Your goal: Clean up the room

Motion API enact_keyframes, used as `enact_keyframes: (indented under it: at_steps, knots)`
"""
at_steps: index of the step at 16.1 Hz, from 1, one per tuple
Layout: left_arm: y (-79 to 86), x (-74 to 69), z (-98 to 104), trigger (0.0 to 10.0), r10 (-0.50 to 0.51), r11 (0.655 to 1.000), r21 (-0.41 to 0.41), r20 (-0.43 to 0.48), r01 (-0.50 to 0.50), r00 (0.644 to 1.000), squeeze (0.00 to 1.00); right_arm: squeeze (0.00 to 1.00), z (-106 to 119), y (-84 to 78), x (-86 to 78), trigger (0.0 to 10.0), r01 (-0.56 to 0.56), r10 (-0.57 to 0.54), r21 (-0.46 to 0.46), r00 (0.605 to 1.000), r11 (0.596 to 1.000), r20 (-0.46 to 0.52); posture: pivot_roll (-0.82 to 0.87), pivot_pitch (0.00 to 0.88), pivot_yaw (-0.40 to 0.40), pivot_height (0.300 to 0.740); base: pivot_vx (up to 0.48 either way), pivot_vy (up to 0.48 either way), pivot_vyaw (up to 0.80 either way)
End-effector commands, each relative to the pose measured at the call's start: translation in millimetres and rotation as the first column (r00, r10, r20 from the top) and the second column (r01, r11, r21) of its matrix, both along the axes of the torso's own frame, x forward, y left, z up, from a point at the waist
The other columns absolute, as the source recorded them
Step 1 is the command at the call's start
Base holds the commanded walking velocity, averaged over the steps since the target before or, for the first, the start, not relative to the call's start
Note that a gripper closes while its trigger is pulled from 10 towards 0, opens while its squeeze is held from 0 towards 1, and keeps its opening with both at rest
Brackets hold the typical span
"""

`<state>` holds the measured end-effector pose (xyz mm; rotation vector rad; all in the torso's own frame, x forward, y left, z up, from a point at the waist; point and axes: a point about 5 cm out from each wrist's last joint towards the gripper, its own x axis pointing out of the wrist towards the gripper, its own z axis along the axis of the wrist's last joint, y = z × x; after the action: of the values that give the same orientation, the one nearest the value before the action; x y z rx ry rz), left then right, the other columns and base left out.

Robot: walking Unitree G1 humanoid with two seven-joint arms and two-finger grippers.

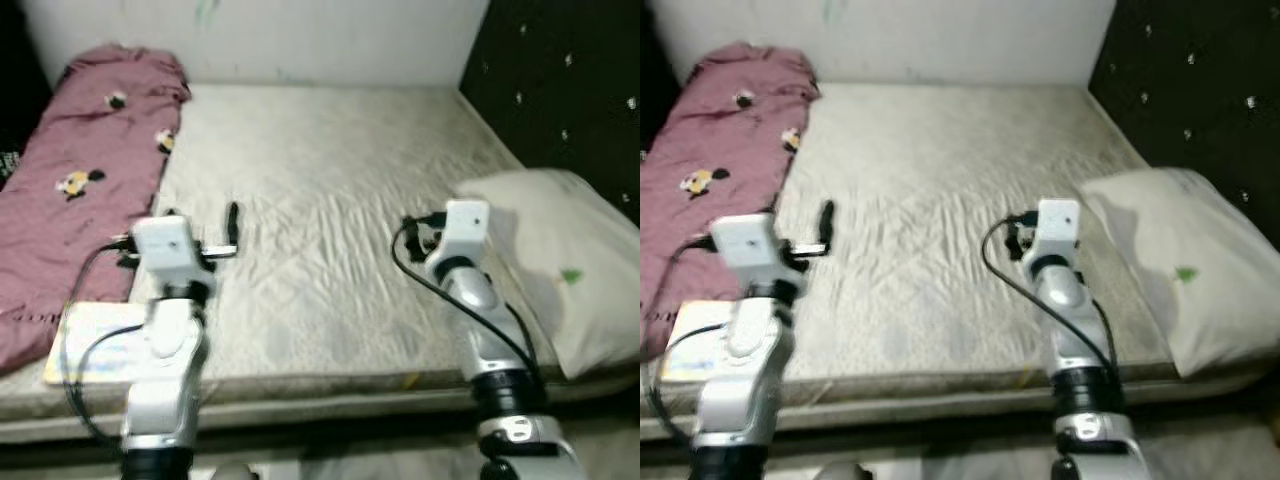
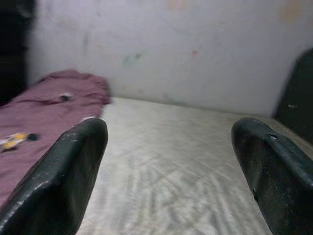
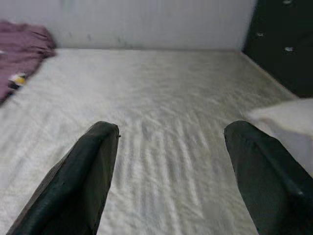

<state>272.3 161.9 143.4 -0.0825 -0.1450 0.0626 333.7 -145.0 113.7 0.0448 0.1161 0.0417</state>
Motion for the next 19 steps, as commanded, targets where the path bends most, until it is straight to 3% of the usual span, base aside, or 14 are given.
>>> enact_keyframes:
  at_steps: [1,4,6,8,13,19]
  knots:
    - [-0.4,0.2,3,10.0,0.011,1.0,0.003,0.01,-0.011,1.0,0.0,0.0,5,2.1,1.9,10.0,-0.009,0.009,-0.014,1.0,1.0,0.015,0.02,0.0,-0.064,0.74,0.0,0.0,0.0]
    - [7.2,-5.8,1,10.0,0.061,0.998,0.01,0.004,-0.062,0.998,0.0,0.0,8,-3.7,-2.1,10.0,0.013,-0.013,-0.022,1.0,1.0,0.025,0.02,0.0,-0.067,0.74,0.0,0.0,0.0]
    - [19.5,-20.0,-9,10.0,0.114,0.993,0.019,-0.037,-0.113,0.993,0.0,0.0,17,-6.3,-15.7,10.0,0.027,-0.023,-0.033,0.995,0.999,0.101,0.02,0.0,-0.07,0.74,0.0,0.0,0.0]
    - [22.7,-23.7,-16,10.0,0.119,0.993,0.011,-0.071,-0.118,0.99,0.0,0.0,12,-5.6,-24.1,10.0,0.002,0.005,-0.069,0.995,0.998,0.104,0.02,0.0,-0.071,0.74,0.0,0.0,0.0]
    - [17.5,-11.3,-9,10.0,0.062,0.998,-0.013,-0.055,-0.063,0.997,0.0,0.0,14,-1.0,-15.2,10.0,-0.011,0.016,-0.052,0.995,0.999,0.094,0.01,0.0,-0.044,0.74,0.0,0.478,-0.53]
    - [16.5,-8.8,-9,10.0,0.05,0.998,-0.025,-0.057,-0.052,0.997,0.0,0.0,16,-2.4,-12.0,10.0,-0.009,0.017,-0.073,0.994,0.997,0.104,0.01,0.0,-0.044,0.74,0.0,0.48,0.0]
